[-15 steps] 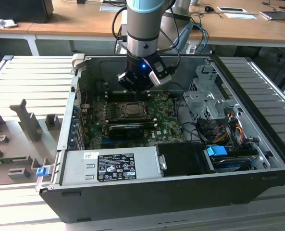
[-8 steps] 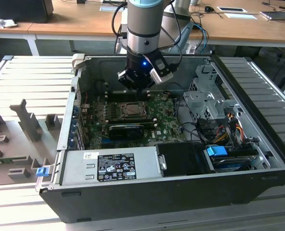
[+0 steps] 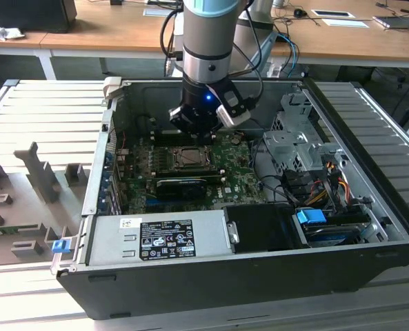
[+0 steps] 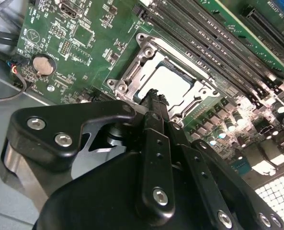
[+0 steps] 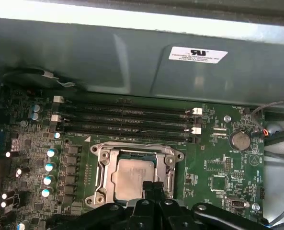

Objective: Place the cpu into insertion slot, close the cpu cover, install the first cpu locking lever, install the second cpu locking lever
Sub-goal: 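Install the second cpu locking lever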

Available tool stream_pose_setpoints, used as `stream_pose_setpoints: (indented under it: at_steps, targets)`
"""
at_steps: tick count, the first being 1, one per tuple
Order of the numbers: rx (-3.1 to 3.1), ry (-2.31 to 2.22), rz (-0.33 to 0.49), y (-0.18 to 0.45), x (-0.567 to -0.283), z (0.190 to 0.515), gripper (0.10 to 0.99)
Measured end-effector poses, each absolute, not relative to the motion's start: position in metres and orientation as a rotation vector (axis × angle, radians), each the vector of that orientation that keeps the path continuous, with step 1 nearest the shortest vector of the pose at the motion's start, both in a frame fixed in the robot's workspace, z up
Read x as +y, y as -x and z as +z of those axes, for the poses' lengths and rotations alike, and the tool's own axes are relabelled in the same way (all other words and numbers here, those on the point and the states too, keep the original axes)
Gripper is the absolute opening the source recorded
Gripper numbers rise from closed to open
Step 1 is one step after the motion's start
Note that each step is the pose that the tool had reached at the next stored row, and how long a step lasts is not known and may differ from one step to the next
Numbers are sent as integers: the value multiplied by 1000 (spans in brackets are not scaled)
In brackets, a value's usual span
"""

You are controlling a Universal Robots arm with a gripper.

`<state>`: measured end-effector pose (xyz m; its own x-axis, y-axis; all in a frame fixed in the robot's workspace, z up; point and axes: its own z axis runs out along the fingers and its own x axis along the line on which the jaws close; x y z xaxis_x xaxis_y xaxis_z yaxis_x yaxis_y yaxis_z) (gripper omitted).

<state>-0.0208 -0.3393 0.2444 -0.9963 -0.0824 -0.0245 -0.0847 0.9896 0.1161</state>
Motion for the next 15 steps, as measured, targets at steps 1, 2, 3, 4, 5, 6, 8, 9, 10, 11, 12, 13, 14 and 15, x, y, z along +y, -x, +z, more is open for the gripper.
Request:
stream_pose_setpoints:
  at_steps: [1, 2, 3, 4, 5, 6, 8, 9, 10, 11, 12, 13, 14, 15]
  targets:
    - [3114, 131, 183, 21, -340, 244, 106]
    - [3114, 131, 183, 21, -340, 244, 106]
    - [3114, 131, 183, 21, -341, 244, 106]
    - [3114, 131, 183, 21, -341, 244, 106]
    - [3114, 131, 183, 21, -342, 244, 106]
    - [3114, 131, 183, 21, -343, 244, 106]
    - [3114, 131, 183, 21, -344, 244, 106]
    - [3114, 131, 183, 21, -345, 244, 106]
    - [3114, 131, 183, 21, -345, 244, 106]
    - [3114, 131, 183, 21, -346, 244, 106]
    - [3114, 130, 183, 21, -346, 244, 106]
    - [3115, 131, 183, 21, -347, 244, 106]
    - [3116, 131, 183, 21, -347, 244, 106]
    - [3117, 131, 183, 21, -348, 244, 106]
